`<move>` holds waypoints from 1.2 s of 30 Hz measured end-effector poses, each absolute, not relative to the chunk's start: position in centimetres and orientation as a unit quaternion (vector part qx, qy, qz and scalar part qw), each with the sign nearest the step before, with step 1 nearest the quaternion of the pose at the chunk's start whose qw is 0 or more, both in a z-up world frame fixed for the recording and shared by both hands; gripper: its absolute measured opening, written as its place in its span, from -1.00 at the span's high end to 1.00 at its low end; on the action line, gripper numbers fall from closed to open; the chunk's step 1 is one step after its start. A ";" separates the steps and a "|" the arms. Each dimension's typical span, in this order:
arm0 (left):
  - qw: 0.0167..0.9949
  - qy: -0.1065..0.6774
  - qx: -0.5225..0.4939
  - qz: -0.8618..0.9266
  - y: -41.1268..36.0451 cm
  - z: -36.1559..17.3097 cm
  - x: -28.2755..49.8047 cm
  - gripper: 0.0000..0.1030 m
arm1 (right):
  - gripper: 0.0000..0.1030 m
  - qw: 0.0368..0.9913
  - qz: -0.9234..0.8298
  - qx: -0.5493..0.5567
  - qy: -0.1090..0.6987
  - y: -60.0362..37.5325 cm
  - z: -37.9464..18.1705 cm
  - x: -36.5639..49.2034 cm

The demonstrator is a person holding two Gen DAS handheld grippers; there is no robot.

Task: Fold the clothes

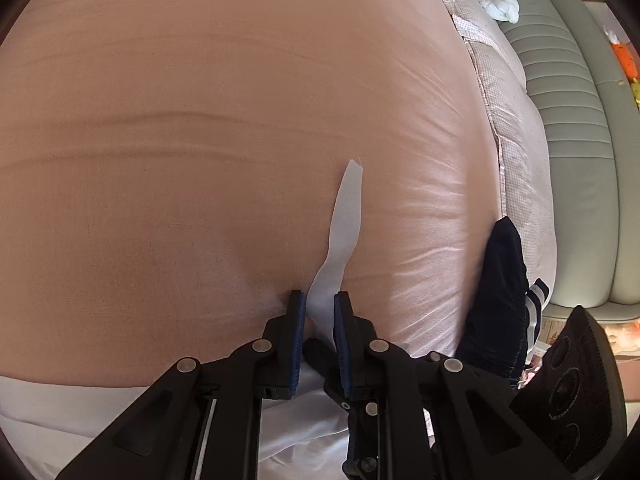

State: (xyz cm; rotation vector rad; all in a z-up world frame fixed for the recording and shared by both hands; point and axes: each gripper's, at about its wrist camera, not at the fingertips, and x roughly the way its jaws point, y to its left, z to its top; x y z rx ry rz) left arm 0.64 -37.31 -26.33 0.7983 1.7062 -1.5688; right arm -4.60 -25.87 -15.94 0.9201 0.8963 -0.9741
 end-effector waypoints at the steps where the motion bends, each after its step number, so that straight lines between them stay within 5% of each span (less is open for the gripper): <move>1: 0.333 0.663 0.297 -0.601 -37.1 -26.5 0.6 0.72 | 0.93 0.697 -0.427 0.433 0.380 -25.9 -15.9 -4.7; 20: 0.222 0.699 0.234 -0.638 -36.7 -25.7 0.2 0.72 | 0.93 0.748 -0.326 0.522 0.249 -26.2 -13.2 -7.6; 36: 0.166 0.639 0.306 -0.685 -34.0 -24.2 -2.7 0.72 | 0.92 0.748 -0.289 0.502 0.323 -26.0 -12.2 -6.9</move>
